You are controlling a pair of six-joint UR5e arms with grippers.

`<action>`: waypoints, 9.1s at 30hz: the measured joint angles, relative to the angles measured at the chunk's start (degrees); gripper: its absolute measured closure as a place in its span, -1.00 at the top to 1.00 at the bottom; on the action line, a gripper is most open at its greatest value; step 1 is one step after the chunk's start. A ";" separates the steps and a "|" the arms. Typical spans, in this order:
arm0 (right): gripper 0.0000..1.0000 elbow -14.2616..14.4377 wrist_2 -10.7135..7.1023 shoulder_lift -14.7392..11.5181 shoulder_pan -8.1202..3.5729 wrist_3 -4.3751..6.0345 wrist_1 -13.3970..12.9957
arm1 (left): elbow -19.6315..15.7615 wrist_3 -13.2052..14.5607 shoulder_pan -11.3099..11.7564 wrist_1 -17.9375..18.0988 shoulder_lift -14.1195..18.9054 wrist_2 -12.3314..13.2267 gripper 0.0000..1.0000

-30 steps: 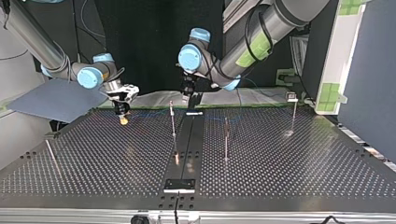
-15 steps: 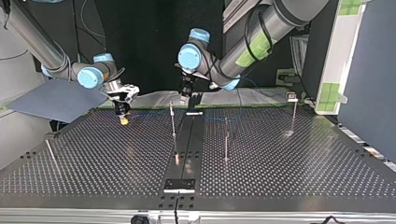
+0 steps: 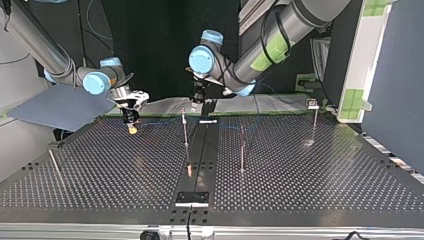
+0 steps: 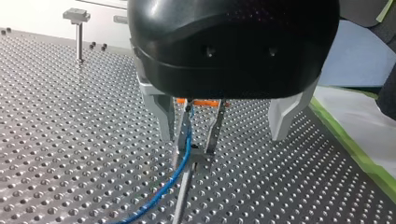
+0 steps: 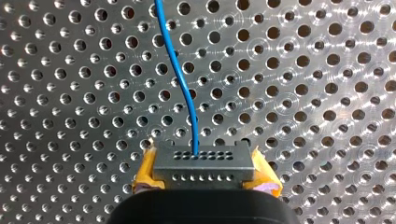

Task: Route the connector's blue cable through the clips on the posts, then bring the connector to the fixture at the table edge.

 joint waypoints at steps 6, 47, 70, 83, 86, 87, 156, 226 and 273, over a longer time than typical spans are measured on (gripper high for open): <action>-1.00 0.00 0.00 0.00 0.02 0.00 0.04 | 0.02 1.26 -0.72 0.64 1.28 -0.60 1.00; -1.00 -0.01 -0.09 0.00 -0.24 0.00 0.65 | -5.17 -3.02 -7.06 -1.59 5.98 -2.58 1.00; -1.00 -0.02 -0.09 0.00 -0.47 0.02 0.78 | -17.31 -13.10 -10.60 -0.45 18.11 -11.71 1.00; -1.00 -0.01 -0.09 -0.02 -0.09 0.00 1.74 | -23.52 -13.64 -10.43 -1.03 24.33 -11.88 1.00; -1.00 -0.06 -0.07 -0.12 -0.17 -0.04 2.44 | -24.81 -13.70 -10.42 -0.99 25.62 -11.88 1.00; -1.00 -0.10 -0.03 -0.17 -0.23 -0.08 2.72 | -25.22 -13.69 -10.42 -0.98 26.04 -11.88 1.00; -1.00 -3.17 18.20 -22.43 -2.53 0.43 24.58 | -45.12 -16.11 -9.56 18.48 42.53 -9.11 1.00; -1.00 10.39 -10.99 -25.92 -20.79 3.80 1.58 | -41.87 -10.41 -7.94 17.25 35.26 -15.64 1.00; -1.00 3.71 -8.66 -17.40 -19.69 1.21 2.89 | -41.80 -10.32 -5.87 19.31 34.18 -11.88 1.00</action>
